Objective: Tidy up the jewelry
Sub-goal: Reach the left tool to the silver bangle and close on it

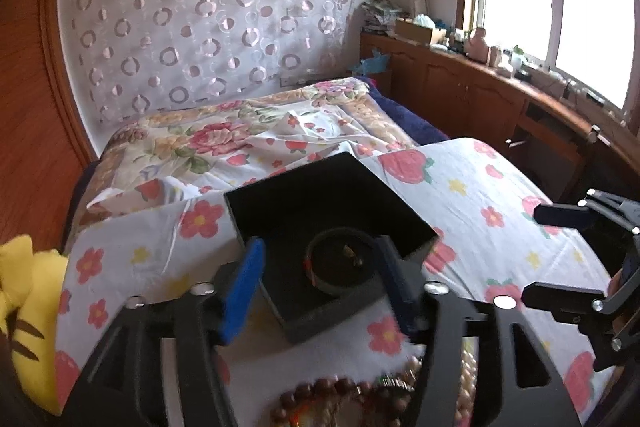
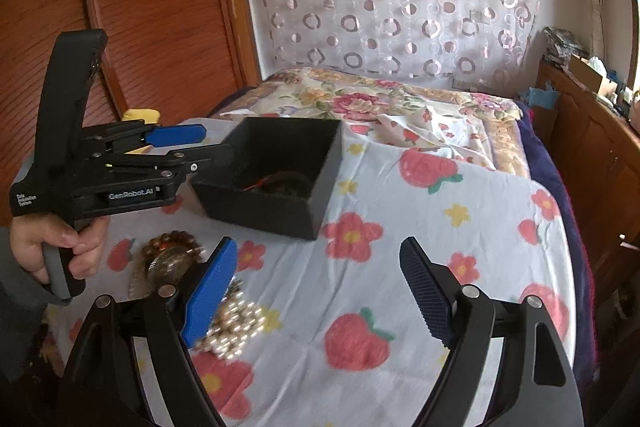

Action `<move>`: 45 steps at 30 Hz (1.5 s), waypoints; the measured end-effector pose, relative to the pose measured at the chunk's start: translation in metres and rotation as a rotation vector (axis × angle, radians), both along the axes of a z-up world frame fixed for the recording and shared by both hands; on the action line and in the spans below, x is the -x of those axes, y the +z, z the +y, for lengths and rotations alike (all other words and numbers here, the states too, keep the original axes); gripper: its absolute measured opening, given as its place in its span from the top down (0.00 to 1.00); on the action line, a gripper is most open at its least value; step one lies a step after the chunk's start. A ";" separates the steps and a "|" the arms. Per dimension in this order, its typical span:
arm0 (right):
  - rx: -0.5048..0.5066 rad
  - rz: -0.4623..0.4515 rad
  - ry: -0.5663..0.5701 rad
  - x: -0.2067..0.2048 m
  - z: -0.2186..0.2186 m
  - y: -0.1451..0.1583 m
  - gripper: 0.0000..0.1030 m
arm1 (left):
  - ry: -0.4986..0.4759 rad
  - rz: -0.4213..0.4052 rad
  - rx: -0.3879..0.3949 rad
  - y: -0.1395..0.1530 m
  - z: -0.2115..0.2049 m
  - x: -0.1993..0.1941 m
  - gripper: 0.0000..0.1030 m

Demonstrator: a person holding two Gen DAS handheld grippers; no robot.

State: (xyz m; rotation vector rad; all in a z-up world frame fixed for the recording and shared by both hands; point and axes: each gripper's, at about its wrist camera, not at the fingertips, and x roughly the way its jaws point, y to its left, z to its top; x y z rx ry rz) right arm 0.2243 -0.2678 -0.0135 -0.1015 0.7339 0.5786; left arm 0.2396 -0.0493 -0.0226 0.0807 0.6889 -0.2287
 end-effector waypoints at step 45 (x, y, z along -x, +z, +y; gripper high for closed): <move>-0.002 0.010 0.023 0.099 0.012 -0.053 0.22 | -0.102 0.154 -0.102 -0.064 -0.015 0.072 0.30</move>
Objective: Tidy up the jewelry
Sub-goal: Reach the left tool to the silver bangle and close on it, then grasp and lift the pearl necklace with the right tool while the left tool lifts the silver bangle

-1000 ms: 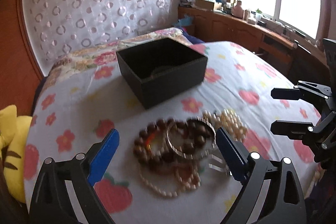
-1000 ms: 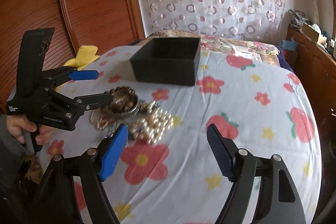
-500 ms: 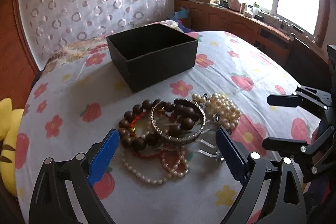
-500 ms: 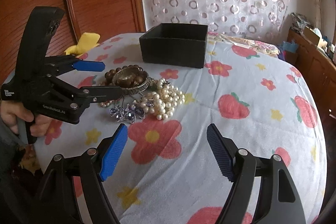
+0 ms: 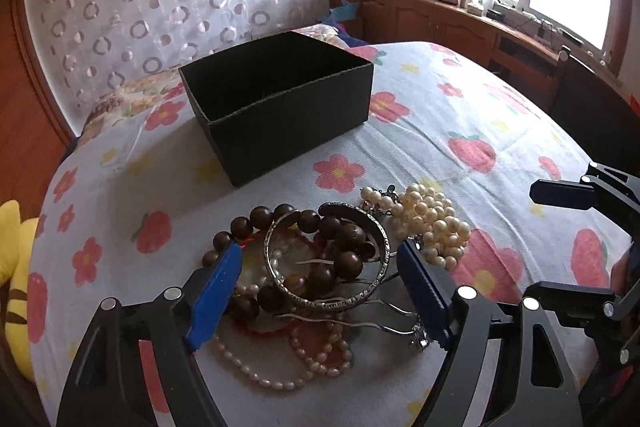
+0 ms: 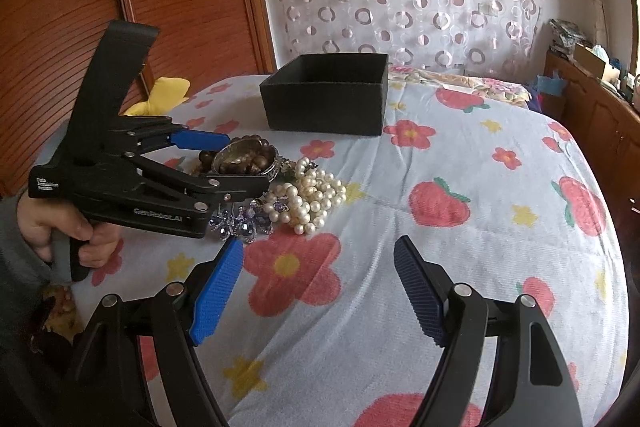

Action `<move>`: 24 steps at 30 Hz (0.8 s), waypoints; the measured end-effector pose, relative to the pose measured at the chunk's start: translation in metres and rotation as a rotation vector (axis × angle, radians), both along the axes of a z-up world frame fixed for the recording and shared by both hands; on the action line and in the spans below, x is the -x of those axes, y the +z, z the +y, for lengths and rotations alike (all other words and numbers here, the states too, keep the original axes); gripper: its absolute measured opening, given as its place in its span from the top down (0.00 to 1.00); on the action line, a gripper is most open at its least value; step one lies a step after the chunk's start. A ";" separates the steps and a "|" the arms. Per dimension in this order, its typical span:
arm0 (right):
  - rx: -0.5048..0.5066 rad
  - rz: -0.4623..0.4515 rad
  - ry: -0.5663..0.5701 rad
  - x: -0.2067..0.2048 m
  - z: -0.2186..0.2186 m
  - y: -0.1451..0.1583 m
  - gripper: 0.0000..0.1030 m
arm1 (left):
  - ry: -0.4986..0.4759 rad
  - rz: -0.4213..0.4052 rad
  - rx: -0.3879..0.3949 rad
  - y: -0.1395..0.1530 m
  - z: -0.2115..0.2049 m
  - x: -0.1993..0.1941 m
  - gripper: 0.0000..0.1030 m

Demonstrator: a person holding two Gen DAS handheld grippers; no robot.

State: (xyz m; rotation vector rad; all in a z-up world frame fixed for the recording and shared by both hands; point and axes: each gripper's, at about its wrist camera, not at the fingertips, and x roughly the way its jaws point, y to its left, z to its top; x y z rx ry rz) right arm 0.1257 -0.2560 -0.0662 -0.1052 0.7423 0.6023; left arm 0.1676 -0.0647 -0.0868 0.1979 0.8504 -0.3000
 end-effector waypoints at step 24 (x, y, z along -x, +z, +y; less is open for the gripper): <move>0.013 0.009 0.002 0.000 0.002 -0.002 0.23 | 0.017 -0.121 0.120 0.036 0.014 0.060 0.44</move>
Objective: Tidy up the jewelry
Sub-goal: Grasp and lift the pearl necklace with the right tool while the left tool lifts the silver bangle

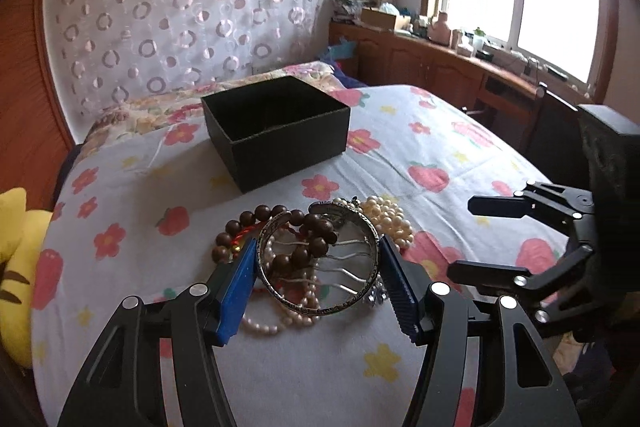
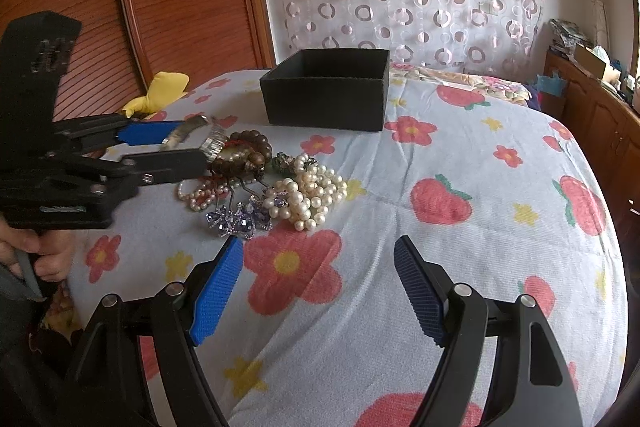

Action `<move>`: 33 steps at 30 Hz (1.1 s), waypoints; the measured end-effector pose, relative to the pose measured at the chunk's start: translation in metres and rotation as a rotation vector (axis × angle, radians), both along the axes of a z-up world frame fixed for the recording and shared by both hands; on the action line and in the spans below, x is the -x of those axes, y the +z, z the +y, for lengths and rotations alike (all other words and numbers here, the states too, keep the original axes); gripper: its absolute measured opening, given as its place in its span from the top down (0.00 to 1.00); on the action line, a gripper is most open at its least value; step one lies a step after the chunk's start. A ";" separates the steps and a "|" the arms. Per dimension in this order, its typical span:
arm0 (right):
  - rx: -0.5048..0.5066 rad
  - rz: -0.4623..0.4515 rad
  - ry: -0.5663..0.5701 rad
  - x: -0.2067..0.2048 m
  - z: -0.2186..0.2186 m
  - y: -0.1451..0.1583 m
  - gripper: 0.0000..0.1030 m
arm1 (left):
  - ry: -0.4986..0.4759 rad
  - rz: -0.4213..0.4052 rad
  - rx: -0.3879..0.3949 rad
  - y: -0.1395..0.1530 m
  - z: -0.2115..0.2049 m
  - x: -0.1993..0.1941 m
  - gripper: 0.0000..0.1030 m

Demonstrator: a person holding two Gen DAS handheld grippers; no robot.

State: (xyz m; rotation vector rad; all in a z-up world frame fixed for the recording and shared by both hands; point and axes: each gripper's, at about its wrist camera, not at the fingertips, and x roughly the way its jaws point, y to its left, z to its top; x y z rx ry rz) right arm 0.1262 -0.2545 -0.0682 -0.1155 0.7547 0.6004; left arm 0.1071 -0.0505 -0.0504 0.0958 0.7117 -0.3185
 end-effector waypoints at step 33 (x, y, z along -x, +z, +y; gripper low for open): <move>0.066 0.009 0.100 -0.044 0.029 0.019 0.92 | 0.068 -0.023 0.067 0.011 0.027 0.023 0.44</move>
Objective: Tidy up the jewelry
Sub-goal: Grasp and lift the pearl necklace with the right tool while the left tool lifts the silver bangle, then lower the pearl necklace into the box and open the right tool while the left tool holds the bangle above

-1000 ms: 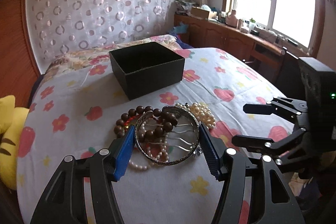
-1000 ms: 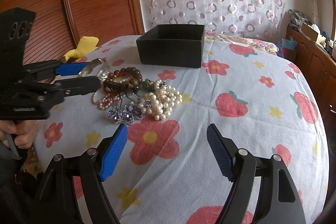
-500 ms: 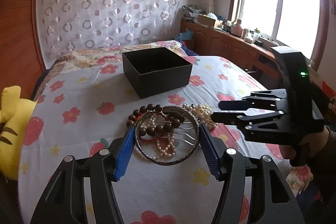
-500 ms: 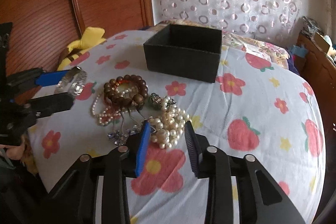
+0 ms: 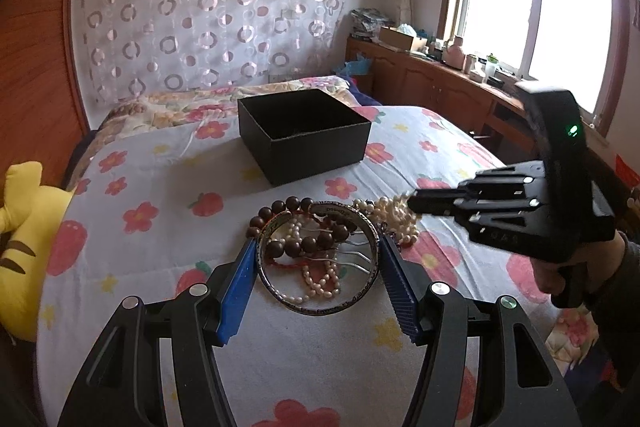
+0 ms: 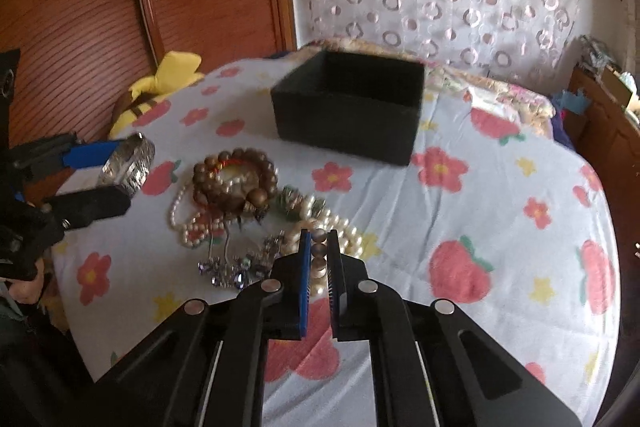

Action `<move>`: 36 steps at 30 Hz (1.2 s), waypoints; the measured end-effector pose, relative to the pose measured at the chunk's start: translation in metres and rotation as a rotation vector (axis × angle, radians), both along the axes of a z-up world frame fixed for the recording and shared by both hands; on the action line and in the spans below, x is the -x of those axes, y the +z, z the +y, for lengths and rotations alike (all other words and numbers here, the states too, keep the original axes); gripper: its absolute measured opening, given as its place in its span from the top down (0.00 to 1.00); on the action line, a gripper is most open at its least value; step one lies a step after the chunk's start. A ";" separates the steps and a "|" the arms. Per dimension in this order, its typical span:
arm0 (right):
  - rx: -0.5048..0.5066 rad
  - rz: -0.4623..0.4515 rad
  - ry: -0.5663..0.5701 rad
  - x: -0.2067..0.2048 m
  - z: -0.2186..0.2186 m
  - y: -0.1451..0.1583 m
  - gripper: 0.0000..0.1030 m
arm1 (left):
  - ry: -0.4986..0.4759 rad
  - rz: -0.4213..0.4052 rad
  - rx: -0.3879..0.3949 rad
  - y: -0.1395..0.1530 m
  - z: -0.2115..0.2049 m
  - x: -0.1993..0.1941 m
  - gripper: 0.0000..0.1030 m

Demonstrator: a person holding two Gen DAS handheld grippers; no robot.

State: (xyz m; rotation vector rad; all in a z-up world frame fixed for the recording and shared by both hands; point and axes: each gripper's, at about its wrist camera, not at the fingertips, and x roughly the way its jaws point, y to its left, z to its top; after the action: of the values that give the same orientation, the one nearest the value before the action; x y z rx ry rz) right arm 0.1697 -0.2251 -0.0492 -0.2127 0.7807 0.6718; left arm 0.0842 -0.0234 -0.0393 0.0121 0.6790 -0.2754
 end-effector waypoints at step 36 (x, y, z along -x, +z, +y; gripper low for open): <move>-0.018 -0.477 -0.030 -0.017 0.004 0.201 0.92 | -0.009 -0.126 -0.031 0.056 -0.007 -0.032 0.44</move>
State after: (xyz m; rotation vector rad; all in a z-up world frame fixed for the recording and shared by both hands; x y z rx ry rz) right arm 0.1872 -0.2207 0.1518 -0.3299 0.3197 0.5683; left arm 0.1165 -0.0303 0.0170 0.0614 0.5575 -0.2707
